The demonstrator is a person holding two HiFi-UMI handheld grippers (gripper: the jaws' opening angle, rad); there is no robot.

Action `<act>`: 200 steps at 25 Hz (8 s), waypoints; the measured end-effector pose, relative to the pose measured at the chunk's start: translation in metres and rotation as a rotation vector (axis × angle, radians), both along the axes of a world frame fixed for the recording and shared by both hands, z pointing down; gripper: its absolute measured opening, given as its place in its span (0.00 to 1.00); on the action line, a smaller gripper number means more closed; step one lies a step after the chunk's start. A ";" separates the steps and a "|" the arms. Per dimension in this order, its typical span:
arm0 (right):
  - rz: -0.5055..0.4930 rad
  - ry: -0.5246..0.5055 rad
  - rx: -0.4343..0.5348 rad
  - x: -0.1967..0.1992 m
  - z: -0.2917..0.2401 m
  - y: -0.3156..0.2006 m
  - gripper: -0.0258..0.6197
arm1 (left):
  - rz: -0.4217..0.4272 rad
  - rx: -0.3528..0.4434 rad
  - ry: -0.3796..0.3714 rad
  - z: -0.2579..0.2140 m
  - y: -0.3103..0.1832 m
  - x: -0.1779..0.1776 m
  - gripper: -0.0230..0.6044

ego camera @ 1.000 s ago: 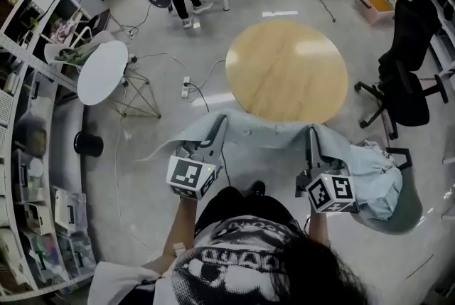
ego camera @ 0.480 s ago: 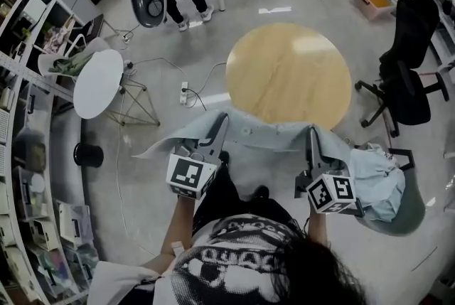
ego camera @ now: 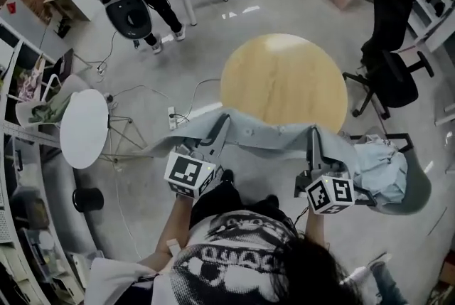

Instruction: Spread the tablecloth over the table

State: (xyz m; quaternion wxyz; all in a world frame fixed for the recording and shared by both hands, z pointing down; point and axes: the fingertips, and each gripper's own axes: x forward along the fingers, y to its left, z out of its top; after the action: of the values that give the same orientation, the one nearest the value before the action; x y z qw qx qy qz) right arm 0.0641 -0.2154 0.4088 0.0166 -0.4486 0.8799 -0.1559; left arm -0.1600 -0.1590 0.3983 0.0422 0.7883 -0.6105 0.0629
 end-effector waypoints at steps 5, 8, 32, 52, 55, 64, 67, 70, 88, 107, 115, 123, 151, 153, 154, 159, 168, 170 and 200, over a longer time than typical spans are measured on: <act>0.091 -0.014 -0.005 -0.019 -0.008 -0.006 0.15 | 0.139 0.025 0.013 -0.013 -0.034 -0.024 0.14; 0.135 -0.032 -0.002 -0.024 -0.014 -0.012 0.15 | 0.230 0.035 0.040 -0.021 -0.056 -0.032 0.15; 0.199 -0.087 0.141 -0.007 -0.139 -0.133 0.16 | 0.561 0.333 -0.088 -0.139 -0.237 0.001 0.15; 0.074 -0.034 0.235 0.033 -0.248 -0.376 0.16 | 0.452 0.427 -0.189 -0.237 -0.463 0.044 0.16; 0.057 -0.016 0.276 0.035 -0.268 -0.413 0.15 | 0.430 0.443 -0.201 -0.255 -0.497 0.044 0.15; 0.045 0.049 0.406 0.036 -0.316 -0.519 0.16 | 0.372 0.428 -0.173 -0.304 -0.597 0.039 0.16; 0.057 0.037 0.389 0.042 -0.298 -0.537 0.15 | 0.376 0.404 -0.147 -0.292 -0.613 0.041 0.16; 0.055 0.009 0.336 0.045 -0.265 -0.548 0.15 | 0.381 0.367 -0.125 -0.264 -0.622 0.043 0.16; 0.051 0.040 0.045 0.048 -0.086 -0.453 0.16 | 0.456 0.069 -0.046 -0.079 -0.537 0.045 0.16; 0.125 -0.118 -0.119 0.034 -0.006 -0.286 0.16 | 0.530 -0.034 0.041 -0.012 -0.393 0.027 0.16; 0.167 -0.215 -0.192 0.016 0.031 -0.202 0.15 | 0.525 -0.103 0.145 0.028 -0.312 0.004 0.16; 0.199 -0.259 -0.262 -0.005 0.067 -0.132 0.15 | 0.531 -0.163 0.243 0.068 -0.244 -0.019 0.16; 0.292 -0.244 -0.500 -0.007 0.196 0.013 0.10 | 0.467 -0.465 0.303 0.221 -0.100 -0.020 0.16; 0.296 -0.236 -0.524 -0.010 0.209 0.021 0.09 | 0.464 -0.473 0.233 0.233 -0.092 -0.018 0.16; 0.300 -0.241 -0.537 -0.011 0.214 0.024 0.08 | 0.459 -0.480 0.216 0.239 -0.089 -0.018 0.16; 0.316 -0.274 -0.590 -0.011 0.238 0.043 0.08 | 0.418 -0.528 0.235 0.265 -0.070 -0.021 0.14; 0.350 -0.287 -0.672 -0.015 0.280 0.072 0.07 | 0.375 -0.571 0.229 0.300 -0.041 -0.030 0.14; 0.365 -0.285 -0.687 -0.017 0.288 0.074 0.07 | 0.359 -0.588 0.230 0.306 -0.040 -0.033 0.14; 0.260 -0.172 -0.646 -0.029 0.231 0.118 0.18 | 0.489 -0.553 0.098 0.279 0.026 -0.026 0.26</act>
State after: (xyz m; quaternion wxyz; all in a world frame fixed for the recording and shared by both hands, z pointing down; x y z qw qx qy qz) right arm 0.0350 -0.0973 0.6399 -0.0324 -0.5243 0.7161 -0.4595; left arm -0.1856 -0.1327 0.6774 0.2667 0.8717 -0.3614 0.1960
